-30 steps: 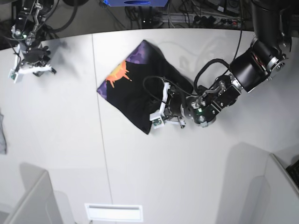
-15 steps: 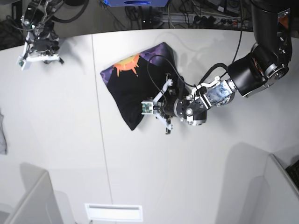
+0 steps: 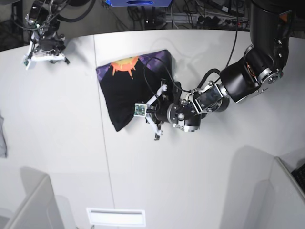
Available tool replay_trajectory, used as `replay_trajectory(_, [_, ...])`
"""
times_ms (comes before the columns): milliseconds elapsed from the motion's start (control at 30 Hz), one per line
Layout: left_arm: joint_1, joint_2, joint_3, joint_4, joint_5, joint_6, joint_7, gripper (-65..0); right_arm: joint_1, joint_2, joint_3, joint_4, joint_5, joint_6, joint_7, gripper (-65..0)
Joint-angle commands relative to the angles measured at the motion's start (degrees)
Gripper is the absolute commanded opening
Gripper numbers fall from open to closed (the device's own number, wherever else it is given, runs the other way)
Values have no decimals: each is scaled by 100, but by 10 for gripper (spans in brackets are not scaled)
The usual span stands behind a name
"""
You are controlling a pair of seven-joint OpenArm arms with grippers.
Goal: Fold the T-shirt properly
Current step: 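Drag and rotate the folded shirt with the left gripper to square it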
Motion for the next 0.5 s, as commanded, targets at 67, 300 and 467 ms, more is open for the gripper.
replay_trajectory(67, [-138, 108, 101, -346, 358, -89, -47, -650, 2, 24, 10, 79, -2, 41, 111, -650])
replay_trajectory(300, [-428, 301, 813, -970, 789, -89, -900, -650, 82, 24, -7, -211, -2, 41, 120, -650])
replay_trajectory(467, [-543, 556, 865, -1260, 762, -89, -1058, -650, 231, 86, -394, -633, -2, 41, 225, -650])
